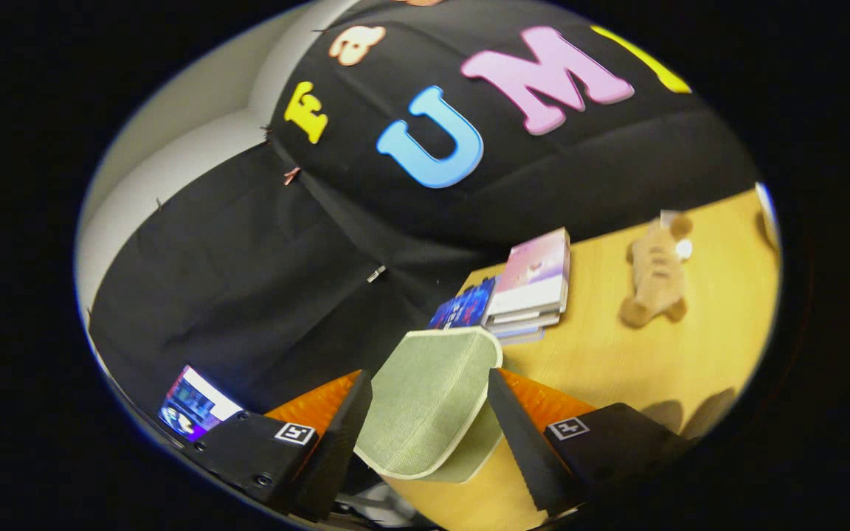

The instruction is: Open the storage box then place both shoes into the box .Put the left shoe in first, then the right shoe, with the right side of both shoes facing outward in a uniform manner.

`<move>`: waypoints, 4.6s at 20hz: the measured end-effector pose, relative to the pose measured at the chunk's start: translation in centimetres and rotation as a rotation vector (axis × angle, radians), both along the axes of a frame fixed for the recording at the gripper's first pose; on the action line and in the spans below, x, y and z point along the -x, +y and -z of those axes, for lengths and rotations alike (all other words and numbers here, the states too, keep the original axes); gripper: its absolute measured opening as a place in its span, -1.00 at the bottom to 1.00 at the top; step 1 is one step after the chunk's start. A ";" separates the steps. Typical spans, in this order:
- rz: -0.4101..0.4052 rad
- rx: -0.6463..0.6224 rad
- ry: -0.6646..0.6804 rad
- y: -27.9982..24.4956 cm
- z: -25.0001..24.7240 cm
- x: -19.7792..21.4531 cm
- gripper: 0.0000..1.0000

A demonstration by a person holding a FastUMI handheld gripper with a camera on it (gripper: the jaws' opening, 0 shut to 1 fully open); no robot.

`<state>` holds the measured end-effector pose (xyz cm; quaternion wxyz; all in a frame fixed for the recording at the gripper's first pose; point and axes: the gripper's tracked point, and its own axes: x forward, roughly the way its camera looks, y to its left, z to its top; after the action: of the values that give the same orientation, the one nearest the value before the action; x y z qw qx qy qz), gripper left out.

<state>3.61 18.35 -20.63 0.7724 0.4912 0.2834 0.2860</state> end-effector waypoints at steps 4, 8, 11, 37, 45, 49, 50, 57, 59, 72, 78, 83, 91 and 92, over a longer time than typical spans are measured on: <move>-0.128 -0.229 0.167 4.0 4.7 1.0 0.94; -0.185 -0.434 0.314 5.8 7.3 0.9 0.94; -0.243 -0.536 0.372 7.9 7.6 1.3 0.93; -0.178 -0.470 0.136 10.8 -10.3 -1.7 -0.89; -0.216 -0.317 0.007 17.7 -16.8 -3.6 -0.88; -0.232 -0.275 -0.038 21.8 -18.5 -4.5 -0.70; -0.231 -0.271 -0.039 22.6 -18.7 -4.8 -0.70; -0.207 -0.169 -0.035 25.9 -16.2 -5.5 0.31; -0.194 -0.141 -0.041 25.8 -15.8 -5.5 0.85; -0.149 -0.002 -0.073 20.1 -12.5 -3.1 0.92; -0.061 0.220 -0.113 11.6 -7.4 -0.6 0.92; 0.029 0.437 -0.040 3.1 -1.2 2.4 0.92; 0.084 0.781 0.130 -9.3 9.7 9.2 0.91; 0.077 0.808 0.157 -10.1 10.9 10.2 0.91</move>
<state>-6.54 8.23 -31.49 0.8893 0.1790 0.4122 0.0845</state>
